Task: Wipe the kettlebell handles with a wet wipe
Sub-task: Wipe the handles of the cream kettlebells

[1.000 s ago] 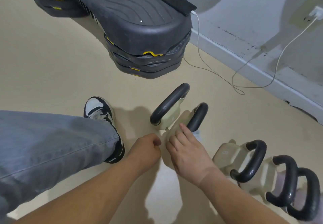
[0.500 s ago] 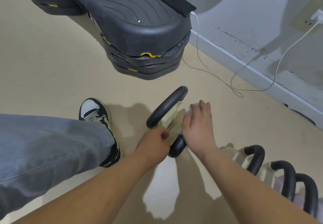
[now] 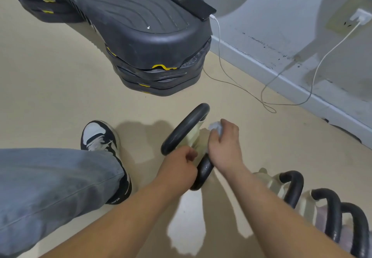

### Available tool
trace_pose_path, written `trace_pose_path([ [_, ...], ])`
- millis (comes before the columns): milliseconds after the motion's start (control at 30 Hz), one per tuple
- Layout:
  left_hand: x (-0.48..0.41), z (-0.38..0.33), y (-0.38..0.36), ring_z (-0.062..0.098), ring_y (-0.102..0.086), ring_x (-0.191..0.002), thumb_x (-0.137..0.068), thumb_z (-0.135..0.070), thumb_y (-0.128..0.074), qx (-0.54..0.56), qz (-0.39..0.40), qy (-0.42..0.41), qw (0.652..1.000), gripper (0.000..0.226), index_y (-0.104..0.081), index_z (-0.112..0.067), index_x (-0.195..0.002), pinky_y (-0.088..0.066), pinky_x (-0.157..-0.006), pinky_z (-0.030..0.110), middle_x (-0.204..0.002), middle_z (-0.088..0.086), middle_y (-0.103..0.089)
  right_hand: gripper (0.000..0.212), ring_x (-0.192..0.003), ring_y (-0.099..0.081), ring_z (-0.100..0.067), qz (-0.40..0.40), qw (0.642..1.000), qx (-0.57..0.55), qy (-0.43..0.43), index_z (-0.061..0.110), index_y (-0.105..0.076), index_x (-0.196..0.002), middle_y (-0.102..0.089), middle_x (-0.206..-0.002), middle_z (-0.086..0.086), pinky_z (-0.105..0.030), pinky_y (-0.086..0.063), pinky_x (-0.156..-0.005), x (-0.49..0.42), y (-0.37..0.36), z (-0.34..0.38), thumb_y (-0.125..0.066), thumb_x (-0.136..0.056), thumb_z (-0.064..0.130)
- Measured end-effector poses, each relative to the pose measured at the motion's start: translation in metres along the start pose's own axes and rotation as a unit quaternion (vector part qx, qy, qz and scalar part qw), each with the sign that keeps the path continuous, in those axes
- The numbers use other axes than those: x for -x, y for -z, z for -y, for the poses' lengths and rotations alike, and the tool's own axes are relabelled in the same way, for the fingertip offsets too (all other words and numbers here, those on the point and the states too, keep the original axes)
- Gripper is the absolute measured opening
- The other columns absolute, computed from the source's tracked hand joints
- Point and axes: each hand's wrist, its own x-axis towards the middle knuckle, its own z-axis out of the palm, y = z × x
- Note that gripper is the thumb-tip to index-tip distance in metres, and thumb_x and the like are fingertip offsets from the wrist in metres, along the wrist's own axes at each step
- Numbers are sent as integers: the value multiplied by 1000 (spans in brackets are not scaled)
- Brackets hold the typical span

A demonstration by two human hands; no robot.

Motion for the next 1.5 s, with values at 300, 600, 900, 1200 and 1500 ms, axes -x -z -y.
trace_pose_path([
  [300, -8, -23, -6, 14, -64, -94, -98, -19, -42, 3, 17, 3, 1000, 27, -58, -30, -117, -51, -85, 29, -98, -7, -66, 28, -48, -45, -23, 150, 905, -274, -290, 9, -69, -92, -68, -75, -2, -28, -38, -50, -44, 26, 7, -43, -95, 20],
  [600, -10, -30, -11, 21, -57, -71, -93, -18, -43, 28, -2, 40, 999, 18, -59, -17, -85, -48, -72, 32, -71, -3, -58, 66, -160, -2, -21, 39, 997, -69, 14, 14, -14, -163, -7, -172, -6, -39, -7, -130, 44, -10, -5, -27, -105, 42],
  [900, -2, -19, -4, 17, -63, -99, -95, -12, -44, 74, -2, 75, 994, 37, -64, -21, -125, -50, -95, 32, -109, 0, -68, 25, -101, -56, -28, 68, 960, 165, 216, 20, -65, -81, -62, -91, -2, -49, -46, -98, -9, 26, -8, -44, -90, 29],
  [1200, -15, -21, -4, 19, -62, -110, -95, -13, -45, 46, 26, 99, 994, 40, -62, -28, -128, -49, -101, 36, -121, -3, -65, 39, -94, -65, -34, 150, 959, -131, -199, 15, -62, -95, -67, -91, -14, -36, -49, -81, -35, 28, 4, -30, -95, 38],
  [1500, 5, -20, 5, 20, -65, -89, -90, -9, -45, -28, 76, 94, 992, 26, -69, -17, -99, -55, -79, 32, -96, 4, -70, 43, -160, -5, -32, 15, 967, 158, 199, 10, -61, -133, -34, -164, -14, -51, -6, -129, 51, -7, -15, -37, -102, 30],
])
